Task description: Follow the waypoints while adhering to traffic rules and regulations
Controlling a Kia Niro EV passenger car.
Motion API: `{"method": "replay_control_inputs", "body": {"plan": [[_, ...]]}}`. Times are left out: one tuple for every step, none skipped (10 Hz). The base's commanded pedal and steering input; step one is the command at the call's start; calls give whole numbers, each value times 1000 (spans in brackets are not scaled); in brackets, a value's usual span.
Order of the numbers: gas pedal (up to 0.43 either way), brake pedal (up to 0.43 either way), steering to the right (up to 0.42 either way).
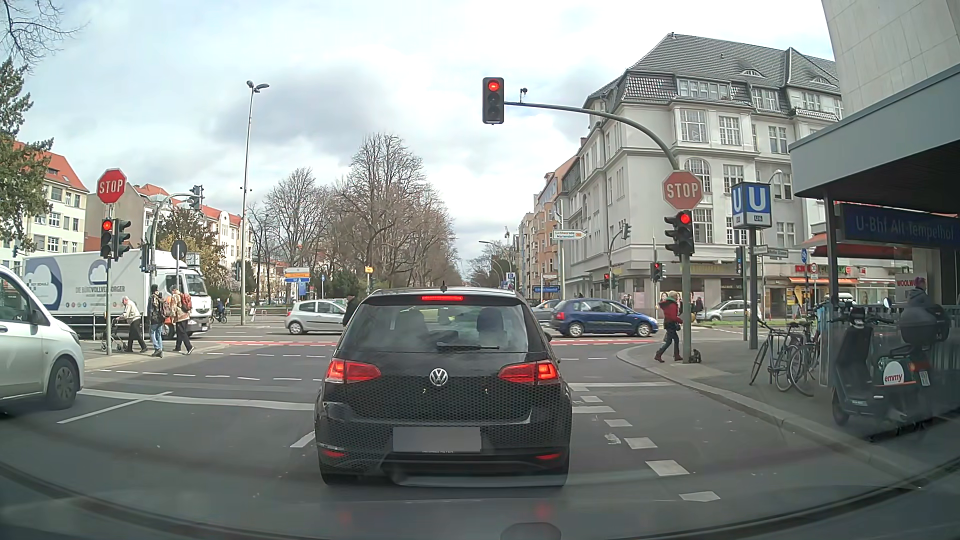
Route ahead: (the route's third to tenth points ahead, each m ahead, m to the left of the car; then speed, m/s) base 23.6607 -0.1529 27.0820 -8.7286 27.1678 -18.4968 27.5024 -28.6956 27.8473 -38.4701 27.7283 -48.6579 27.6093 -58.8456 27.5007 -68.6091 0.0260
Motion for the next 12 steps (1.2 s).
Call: {"method": "replay_control_inputs", "body": {"plan": [[0,317,-62],[0,317,-62],[0,317,-62],[0,317,-62],[0,323,-62],[0,317,-62],[0,323,-62],[0,329,-62],[0,335,-62],[0,335,-62],[0,348,-62],[0,384,-62]]}}
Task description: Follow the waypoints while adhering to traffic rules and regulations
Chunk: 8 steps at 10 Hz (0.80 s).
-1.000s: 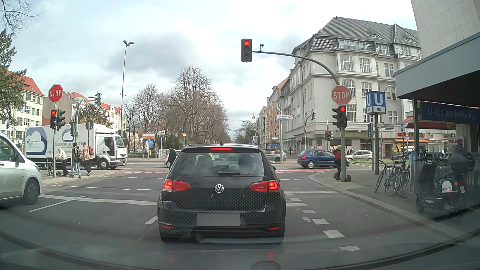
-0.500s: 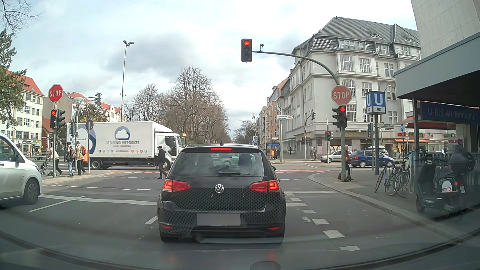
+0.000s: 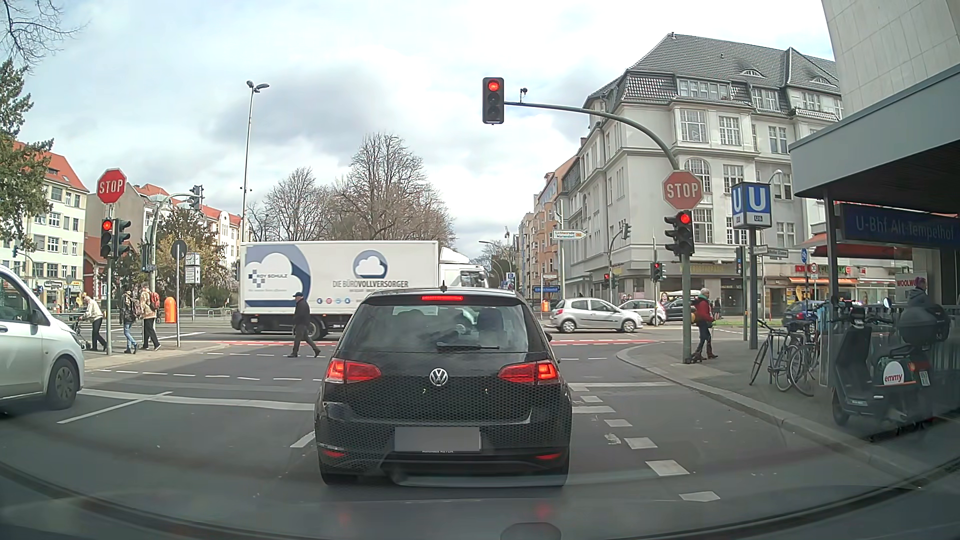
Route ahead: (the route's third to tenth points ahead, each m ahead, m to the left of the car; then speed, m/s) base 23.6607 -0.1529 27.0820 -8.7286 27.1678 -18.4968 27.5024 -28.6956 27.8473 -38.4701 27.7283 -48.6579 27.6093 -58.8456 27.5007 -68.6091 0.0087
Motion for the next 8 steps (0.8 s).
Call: {"method": "replay_control_inputs", "body": {"plan": [[0,402,-62],[0,396,-62],[0,396,-62],[0,396,-62],[0,396,-62],[0,396,-62],[0,396,-62],[0,396,-62]]}}
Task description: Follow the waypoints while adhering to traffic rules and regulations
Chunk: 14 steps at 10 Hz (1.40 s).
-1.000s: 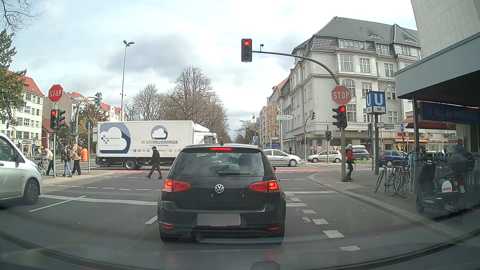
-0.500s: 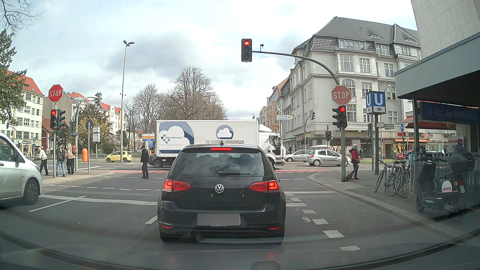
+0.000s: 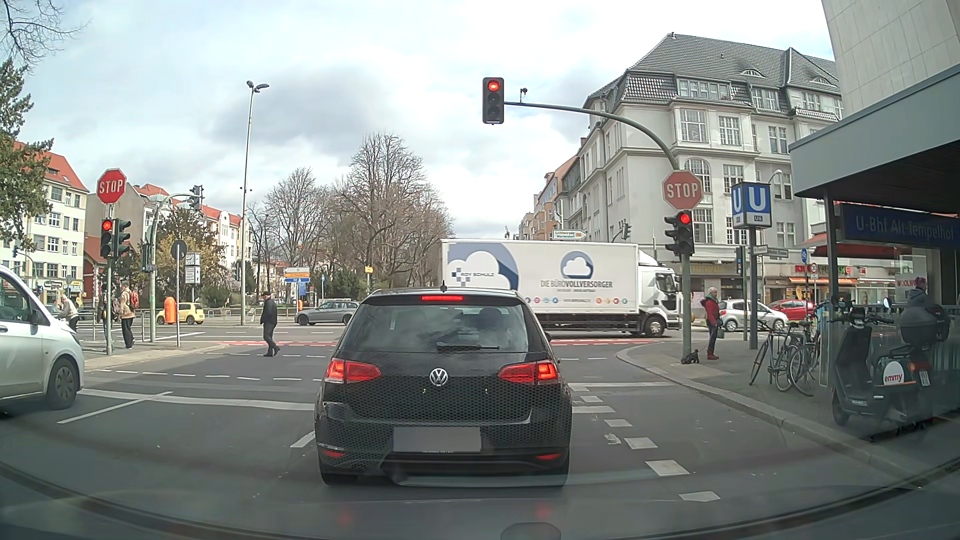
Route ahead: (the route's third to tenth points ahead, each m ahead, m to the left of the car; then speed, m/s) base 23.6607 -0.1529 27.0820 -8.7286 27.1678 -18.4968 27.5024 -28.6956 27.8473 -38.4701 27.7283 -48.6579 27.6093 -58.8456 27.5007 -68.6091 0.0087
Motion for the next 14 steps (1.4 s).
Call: {"method": "replay_control_inputs", "body": {"plan": [[0,390,-62],[0,396,-62],[0,396,-62],[0,396,-62],[0,396,-62],[0,396,-62],[0,396,-62],[0,396,-62],[0,390,-62],[0,396,-62],[0,396,-62],[0,396,-62],[0,396,-62],[0,396,-62]]}}
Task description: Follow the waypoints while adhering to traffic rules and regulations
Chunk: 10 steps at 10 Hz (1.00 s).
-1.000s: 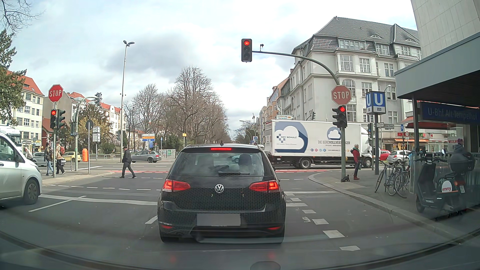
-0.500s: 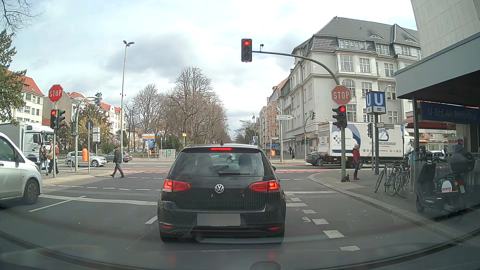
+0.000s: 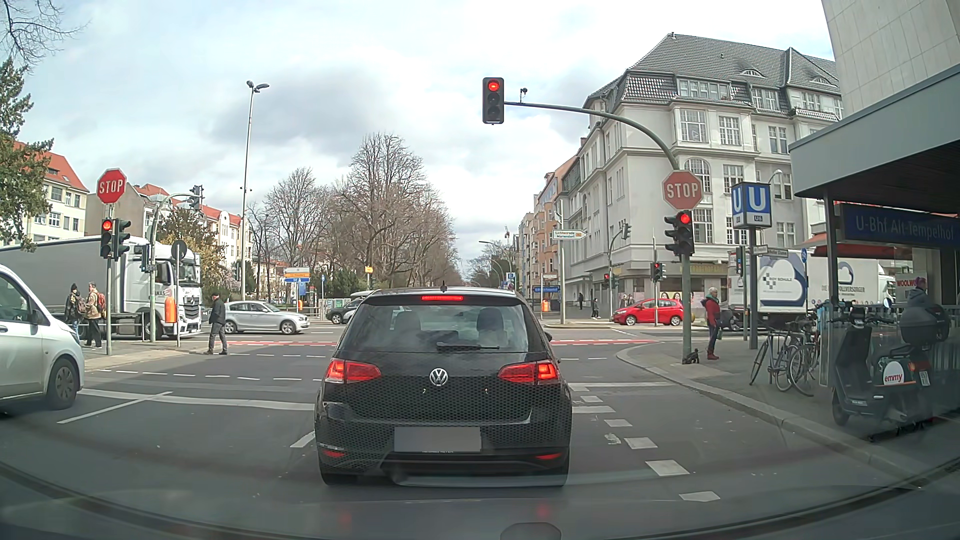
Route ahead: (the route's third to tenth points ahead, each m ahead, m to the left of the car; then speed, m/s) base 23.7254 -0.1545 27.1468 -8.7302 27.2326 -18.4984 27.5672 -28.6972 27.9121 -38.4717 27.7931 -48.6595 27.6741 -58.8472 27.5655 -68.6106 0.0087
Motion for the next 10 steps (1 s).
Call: {"method": "replay_control_inputs", "body": {"plan": [[0,396,-62],[0,396,-62],[0,396,-62],[0,396,-62],[0,396,-62],[0,396,-62],[0,396,-62],[0,390,-62],[0,396,-62],[0,390,-62]]}}
